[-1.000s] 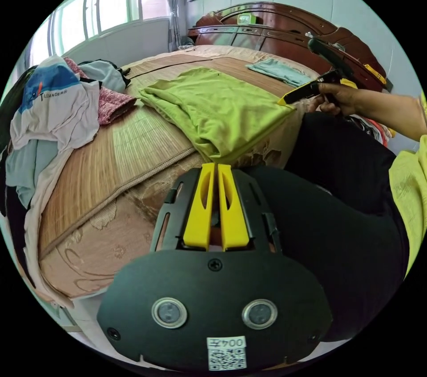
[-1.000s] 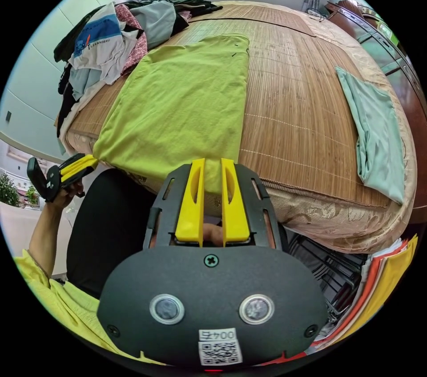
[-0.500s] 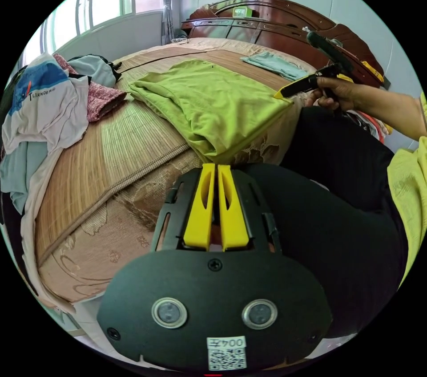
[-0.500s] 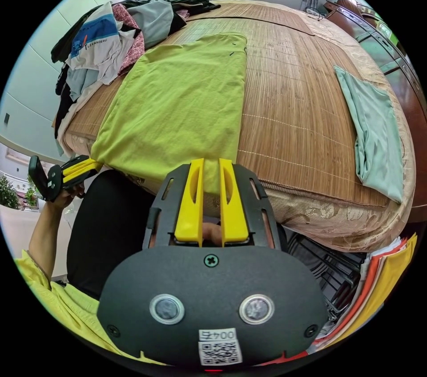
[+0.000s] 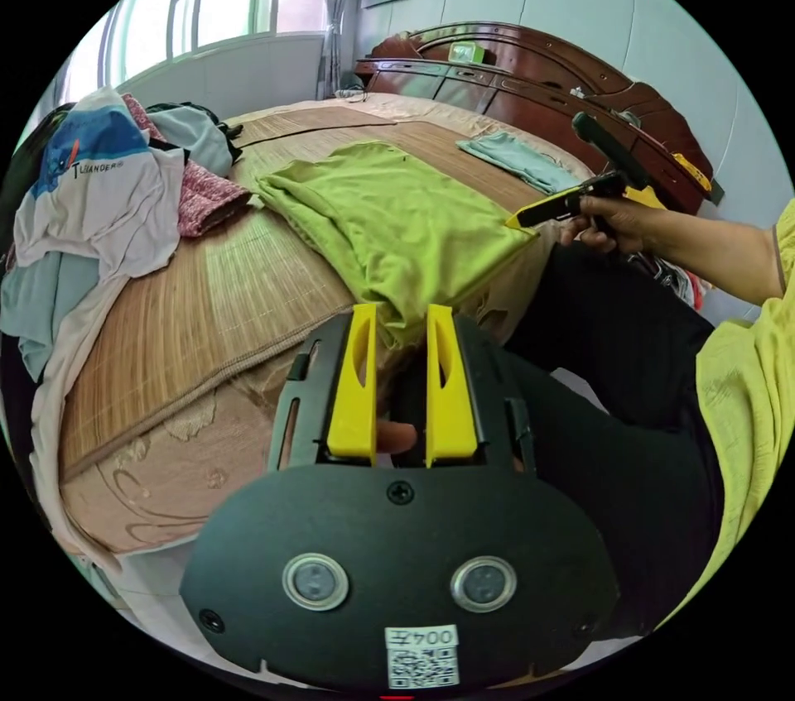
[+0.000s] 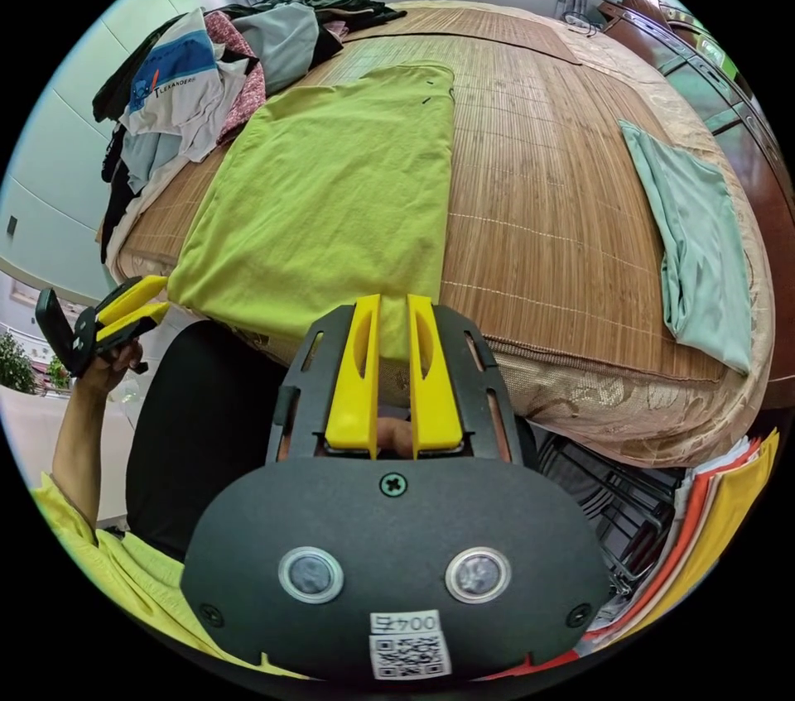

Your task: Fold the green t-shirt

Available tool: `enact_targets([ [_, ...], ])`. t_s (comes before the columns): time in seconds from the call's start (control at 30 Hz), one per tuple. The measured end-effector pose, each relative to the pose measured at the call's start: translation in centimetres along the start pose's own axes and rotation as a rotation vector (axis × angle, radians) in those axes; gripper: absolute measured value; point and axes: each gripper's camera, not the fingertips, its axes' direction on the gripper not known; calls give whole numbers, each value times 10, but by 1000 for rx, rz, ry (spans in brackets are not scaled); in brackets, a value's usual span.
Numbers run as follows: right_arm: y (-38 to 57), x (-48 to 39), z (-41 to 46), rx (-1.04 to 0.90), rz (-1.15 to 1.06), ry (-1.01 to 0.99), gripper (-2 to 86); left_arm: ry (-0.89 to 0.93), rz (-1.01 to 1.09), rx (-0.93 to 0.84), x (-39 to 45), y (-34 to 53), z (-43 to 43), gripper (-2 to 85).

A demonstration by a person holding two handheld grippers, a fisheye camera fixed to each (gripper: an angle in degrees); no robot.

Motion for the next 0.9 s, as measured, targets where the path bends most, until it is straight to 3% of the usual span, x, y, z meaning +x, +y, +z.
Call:
enact_targets([
  [0.13, -1, 7, 4, -2, 0, -2, 58, -22, 23, -110, 0, -7, 18, 20],
  [0.33, 0, 23, 8, 13, 3, -20, 58, -35, -73, -140, -23, 5, 16, 3],
  [0.6, 12, 73, -13, 96, 9, -161, 76, -65, -92, 19, -18, -40, -7, 2],
  [0.77, 29, 108, -24, 90, -12, -100, 89, -92, -111, -186, -14, -64, 53, 2],
  [0.9, 39, 132, -13, 48, -35, -126, 86, -54, -207, -124, -24, -59, 53, 1],
])
